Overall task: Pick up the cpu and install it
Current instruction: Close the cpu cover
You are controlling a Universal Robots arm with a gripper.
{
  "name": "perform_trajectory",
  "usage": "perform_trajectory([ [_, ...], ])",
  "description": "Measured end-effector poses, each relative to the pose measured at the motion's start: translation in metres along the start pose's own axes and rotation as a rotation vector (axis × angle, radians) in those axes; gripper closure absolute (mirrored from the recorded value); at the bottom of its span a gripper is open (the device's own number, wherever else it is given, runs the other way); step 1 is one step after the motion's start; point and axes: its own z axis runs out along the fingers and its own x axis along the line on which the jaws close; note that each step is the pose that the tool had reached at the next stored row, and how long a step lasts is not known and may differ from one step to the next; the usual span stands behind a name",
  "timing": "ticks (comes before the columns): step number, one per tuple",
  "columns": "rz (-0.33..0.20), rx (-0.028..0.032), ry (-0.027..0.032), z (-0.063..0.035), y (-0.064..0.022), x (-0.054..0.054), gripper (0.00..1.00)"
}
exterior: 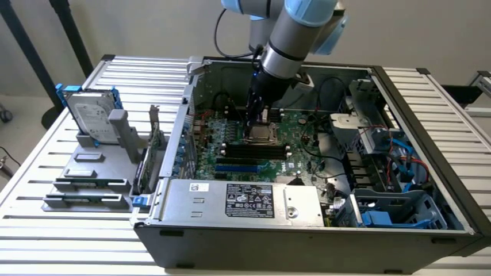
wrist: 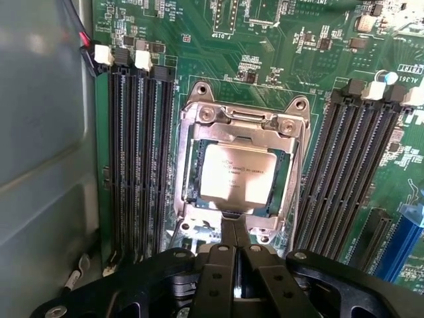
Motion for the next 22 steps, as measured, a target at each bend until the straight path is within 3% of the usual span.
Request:
perform_trajectory([
  [22,0.003,-0.0004,0.0057,0.0076,0.0012,-0.0054,0.89],
])
